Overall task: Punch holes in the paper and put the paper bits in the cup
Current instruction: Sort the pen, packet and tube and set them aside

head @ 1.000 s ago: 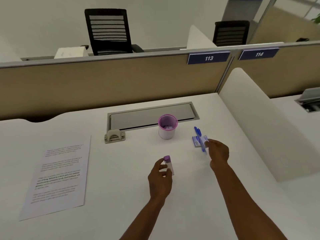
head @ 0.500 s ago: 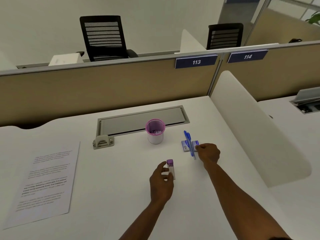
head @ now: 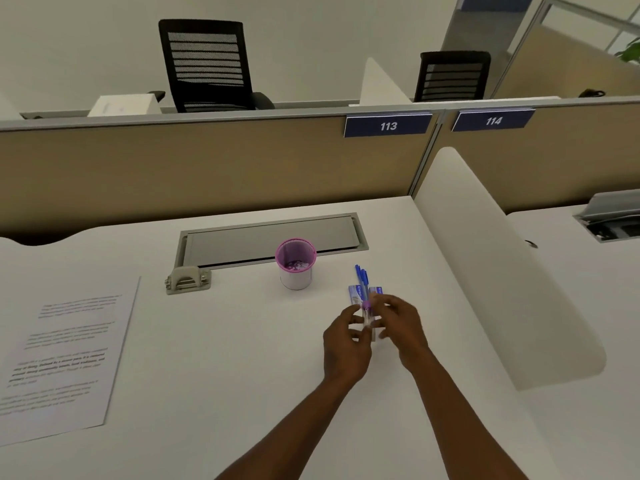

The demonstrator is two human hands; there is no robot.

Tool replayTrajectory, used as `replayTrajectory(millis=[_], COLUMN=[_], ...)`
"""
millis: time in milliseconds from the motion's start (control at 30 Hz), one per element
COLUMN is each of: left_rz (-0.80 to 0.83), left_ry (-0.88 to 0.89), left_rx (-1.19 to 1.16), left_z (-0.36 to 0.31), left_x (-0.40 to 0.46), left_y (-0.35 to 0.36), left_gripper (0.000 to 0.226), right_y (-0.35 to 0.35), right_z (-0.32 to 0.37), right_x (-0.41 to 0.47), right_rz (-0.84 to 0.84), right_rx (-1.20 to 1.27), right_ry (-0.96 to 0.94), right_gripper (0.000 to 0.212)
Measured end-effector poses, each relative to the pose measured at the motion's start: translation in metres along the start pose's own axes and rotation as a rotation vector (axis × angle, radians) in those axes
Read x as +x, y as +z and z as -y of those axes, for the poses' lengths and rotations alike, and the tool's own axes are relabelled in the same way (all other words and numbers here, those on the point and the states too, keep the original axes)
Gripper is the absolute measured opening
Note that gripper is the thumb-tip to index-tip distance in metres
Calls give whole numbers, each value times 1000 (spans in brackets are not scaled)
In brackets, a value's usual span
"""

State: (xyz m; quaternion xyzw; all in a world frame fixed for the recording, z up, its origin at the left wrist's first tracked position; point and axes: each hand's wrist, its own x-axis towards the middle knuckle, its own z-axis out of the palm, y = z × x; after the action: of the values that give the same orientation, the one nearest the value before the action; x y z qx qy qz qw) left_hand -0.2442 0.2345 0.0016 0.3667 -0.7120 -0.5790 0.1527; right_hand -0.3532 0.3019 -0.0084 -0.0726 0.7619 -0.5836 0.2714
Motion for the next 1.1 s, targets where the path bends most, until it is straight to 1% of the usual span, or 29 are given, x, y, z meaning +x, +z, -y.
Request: replayTrajectory(millis=[33, 67, 100, 167, 233, 300, 367, 433, 567, 633, 767, 900, 1000, 1100], left_rz=[12, 25, 39, 45, 1, -59, -63, -12, 80, 82, 39, 55, 66, 76], left_ry=[35, 62, 79, 112, 130, 105, 76, 41, 49, 72, 104, 83, 89, 40], left_rx=[-15, -20, -15, 14, 61, 138, 232, 325, 431, 417, 323, 324, 332, 322], left_z=[-4, -8, -11, -13, -10, -5, 3, 12, 25, 27, 28, 30, 31, 31], left_x=[3, 7, 11, 20, 31, 44, 57, 69, 83, 84, 81, 79, 79, 81], left_y=[5, 10, 14, 17, 16, 11, 6, 2, 3, 6, 11, 13, 15, 14], left_gripper=[47, 47, 48, 49, 47, 43, 44, 50, 55, 51, 43, 54, 57, 63], right_y=[-3, -7, -11, -22, -32, -37, -37, -34, -28, -26, -23, -21, -21, -21], right_z=[1, 1, 2, 2, 3, 5, 5, 3, -2, -4, -7, -8, -10, -11], right_x=[-2, -1, 2, 17, 39, 61, 77, 87, 97, 96, 92, 87, 86, 85], right_rz=[103, 145, 125, -14, -162, -225, -236, -231, -206, -206, -200, -205, -208, -222], right_rx=[22, 49, 72, 105, -42, -257, -406, -501, -551, -568, -568, -560, -603, -626], right_ry=[-8, -29, -45, -34, 4, 52, 46, 32, 7, -20, -75, -93, -114, -105], right_gripper=[17, 19, 20, 21, 31, 43, 41, 36, 42, 42, 33, 27, 35, 36])
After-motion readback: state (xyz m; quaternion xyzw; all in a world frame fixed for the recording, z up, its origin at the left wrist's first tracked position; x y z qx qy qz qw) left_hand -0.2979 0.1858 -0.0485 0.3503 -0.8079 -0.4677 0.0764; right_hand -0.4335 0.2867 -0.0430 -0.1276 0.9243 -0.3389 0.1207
